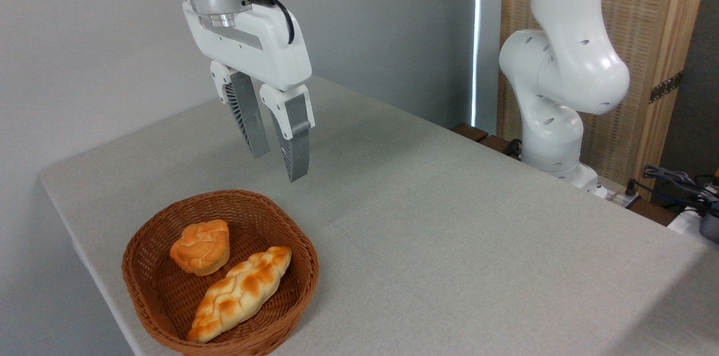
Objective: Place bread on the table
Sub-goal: 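Lower the open gripper toward the round orange bun in the basket, then close the gripper fingers around the round orange bun, then lift the bun out of the basket and carry it beside the basket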
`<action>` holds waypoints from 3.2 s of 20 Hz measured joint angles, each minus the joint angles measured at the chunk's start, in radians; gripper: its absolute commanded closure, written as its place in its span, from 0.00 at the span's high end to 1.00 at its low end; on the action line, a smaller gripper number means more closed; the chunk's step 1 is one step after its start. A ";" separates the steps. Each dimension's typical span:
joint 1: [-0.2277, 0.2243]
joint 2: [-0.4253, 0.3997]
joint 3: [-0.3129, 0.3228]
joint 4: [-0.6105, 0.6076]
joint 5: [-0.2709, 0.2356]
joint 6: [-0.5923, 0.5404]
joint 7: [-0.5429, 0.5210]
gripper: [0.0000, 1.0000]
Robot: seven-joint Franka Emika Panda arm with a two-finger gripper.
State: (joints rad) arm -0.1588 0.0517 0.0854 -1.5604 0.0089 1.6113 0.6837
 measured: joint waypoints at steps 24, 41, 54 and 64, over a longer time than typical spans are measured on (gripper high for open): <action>-0.010 -0.009 -0.037 -0.280 -0.168 0.484 0.001 1.00; -0.018 0.145 -0.139 -0.361 -0.254 0.827 0.003 0.42; -0.017 0.149 -0.140 -0.361 -0.253 0.827 0.004 0.39; -0.011 0.061 -0.107 -0.338 -0.343 0.746 0.002 0.43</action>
State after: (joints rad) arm -0.1695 0.1130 -0.0214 -1.8985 -0.3344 2.3571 0.6852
